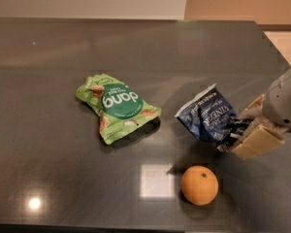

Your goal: Move blue chip bag near orange

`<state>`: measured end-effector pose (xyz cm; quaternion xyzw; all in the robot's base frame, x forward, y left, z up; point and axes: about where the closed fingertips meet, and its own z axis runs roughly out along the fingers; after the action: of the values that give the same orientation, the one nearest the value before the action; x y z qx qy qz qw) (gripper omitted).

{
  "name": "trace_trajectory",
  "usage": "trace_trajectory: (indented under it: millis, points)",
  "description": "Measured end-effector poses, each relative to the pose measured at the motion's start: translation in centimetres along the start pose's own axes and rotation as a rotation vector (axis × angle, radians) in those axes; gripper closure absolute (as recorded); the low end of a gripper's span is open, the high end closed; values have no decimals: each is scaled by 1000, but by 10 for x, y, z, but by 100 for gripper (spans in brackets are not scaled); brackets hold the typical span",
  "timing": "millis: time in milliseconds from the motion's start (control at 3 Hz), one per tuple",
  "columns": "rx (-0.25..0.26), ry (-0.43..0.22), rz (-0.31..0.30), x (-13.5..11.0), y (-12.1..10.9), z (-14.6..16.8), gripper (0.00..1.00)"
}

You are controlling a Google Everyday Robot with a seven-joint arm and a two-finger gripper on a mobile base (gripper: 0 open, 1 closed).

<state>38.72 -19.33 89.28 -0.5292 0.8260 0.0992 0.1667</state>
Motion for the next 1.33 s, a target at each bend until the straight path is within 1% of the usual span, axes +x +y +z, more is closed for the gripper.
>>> trace_trajectory:
  millis: [333, 667, 1000, 1333]
  points:
    - [16, 8, 11, 11, 5, 3, 60]
    - [7, 9, 23, 18, 9, 7, 36]
    - [-19, 0, 36, 22, 10, 12, 13]
    - [-16, 1, 33, 21, 11, 11, 0]
